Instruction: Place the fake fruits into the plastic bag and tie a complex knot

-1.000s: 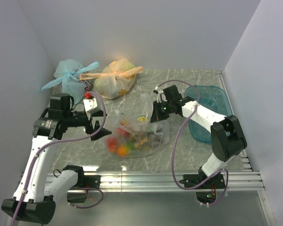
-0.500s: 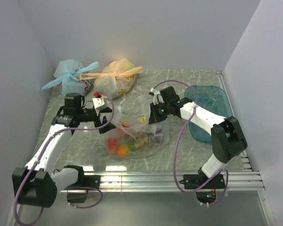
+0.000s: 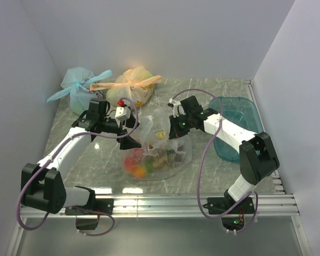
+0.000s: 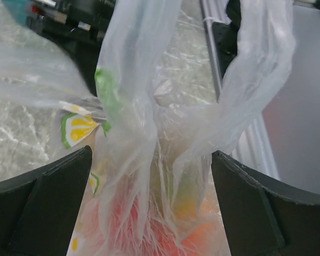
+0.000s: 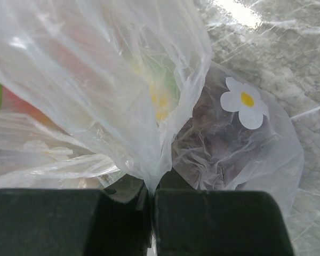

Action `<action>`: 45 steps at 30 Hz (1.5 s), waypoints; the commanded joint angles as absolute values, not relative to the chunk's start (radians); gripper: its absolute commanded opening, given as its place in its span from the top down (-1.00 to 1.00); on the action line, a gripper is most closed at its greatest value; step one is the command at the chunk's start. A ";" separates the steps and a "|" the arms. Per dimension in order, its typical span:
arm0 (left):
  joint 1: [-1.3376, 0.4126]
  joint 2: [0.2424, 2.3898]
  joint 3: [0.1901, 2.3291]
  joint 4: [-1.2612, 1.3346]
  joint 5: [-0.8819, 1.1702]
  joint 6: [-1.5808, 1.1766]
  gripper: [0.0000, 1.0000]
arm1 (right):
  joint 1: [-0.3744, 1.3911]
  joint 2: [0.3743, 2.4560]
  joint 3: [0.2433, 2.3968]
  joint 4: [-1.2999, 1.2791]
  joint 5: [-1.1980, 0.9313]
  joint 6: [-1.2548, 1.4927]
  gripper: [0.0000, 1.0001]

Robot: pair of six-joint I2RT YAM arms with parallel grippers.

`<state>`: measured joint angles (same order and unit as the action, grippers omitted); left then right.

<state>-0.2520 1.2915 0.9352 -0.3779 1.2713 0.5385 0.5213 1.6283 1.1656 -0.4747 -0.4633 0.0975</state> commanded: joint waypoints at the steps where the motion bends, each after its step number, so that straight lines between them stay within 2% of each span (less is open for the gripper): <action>1: -0.258 1.308 1.021 -0.535 1.367 0.645 -0.99 | 0.531 1.637 1.216 -0.500 -0.451 0.068 1.00; 3: -0.258 1.318 1.084 -0.814 1.358 0.855 -0.99 | 0.529 1.638 1.230 -0.509 -0.451 0.063 1.00; 5: -0.238 1.322 1.107 -0.931 1.359 0.955 -0.99 | 0.528 1.637 1.235 -0.511 -0.448 0.057 1.00; 8: -0.227 1.296 1.106 -0.982 1.336 0.893 -0.99 | 0.526 1.632 1.235 -0.514 -0.445 0.057 1.00; 9: -0.227 1.283 1.085 -0.923 1.329 0.852 -0.99 | 0.526 1.632 1.233 -0.514 -0.445 0.055 1.00; 11: -0.227 1.226 1.018 -0.759 1.292 0.589 -0.99 | 0.528 1.626 1.223 -0.509 -0.442 0.055 1.00; 12: -0.229 1.204 0.991 -0.577 1.272 0.490 -0.99 | 0.528 1.626 1.221 -0.509 -0.442 0.055 1.00; 16: -0.270 1.092 0.862 -0.223 1.140 0.101 -0.99 | 0.528 1.624 1.218 -0.508 -0.443 0.064 1.00; 20: -0.310 1.083 0.776 -0.023 1.054 -0.044 -0.99 | 0.528 1.618 1.212 -0.502 -0.456 0.066 1.00; 21: -0.313 1.085 0.769 -0.008 1.040 -0.063 -0.94 | 0.528 1.614 1.210 -0.500 -0.459 0.067 1.00; 22: -0.313 1.101 0.762 0.045 1.022 -0.090 -0.80 | 0.528 1.612 1.207 -0.500 -0.462 0.063 1.00; 23: -0.313 1.114 0.762 0.070 1.025 -0.095 -0.42 | 0.529 1.611 1.203 -0.496 -0.463 0.064 1.00; 25: -0.318 1.159 0.767 0.064 1.031 -0.075 0.06 | 0.529 1.612 1.203 -0.495 -0.456 0.064 1.00; 26: -0.321 1.178 0.773 0.026 1.034 -0.057 0.57 | 0.528 1.615 1.203 -0.494 -0.451 0.064 1.00; 27: -0.334 1.205 0.776 0.003 1.026 -0.032 0.73 | 0.528 1.621 1.204 -0.495 -0.434 0.064 1.00; 28: -0.345 1.219 0.785 -0.036 0.987 0.048 0.99 | 0.528 1.629 1.209 -0.499 -0.425 0.067 1.00; 33: -0.406 1.290 0.787 -0.231 0.836 0.230 0.99 | 0.528 1.673 1.232 -0.511 -0.370 0.075 1.00; 40: -0.454 1.315 0.805 -0.265 0.653 0.291 0.99 | 0.529 1.643 1.227 -0.489 -0.432 0.052 1.00; 43: -0.457 1.319 0.845 -0.305 0.707 0.327 0.99 | 0.519 1.591 1.197 -0.468 -0.472 0.046 0.68; 44: -0.462 1.318 0.868 -0.337 0.721 0.340 0.99 | 0.511 1.573 1.186 -0.451 -0.492 0.048 0.36; 45: -0.466 1.318 0.877 -0.350 0.738 0.350 0.99 | 0.494 1.540 1.175 -0.445 -0.505 0.049 0.28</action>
<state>-0.4557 1.3212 0.8074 -0.2958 0.7223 0.2775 0.5137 1.6478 1.1843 -0.4919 -0.4412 0.0662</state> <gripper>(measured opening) 0.025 0.327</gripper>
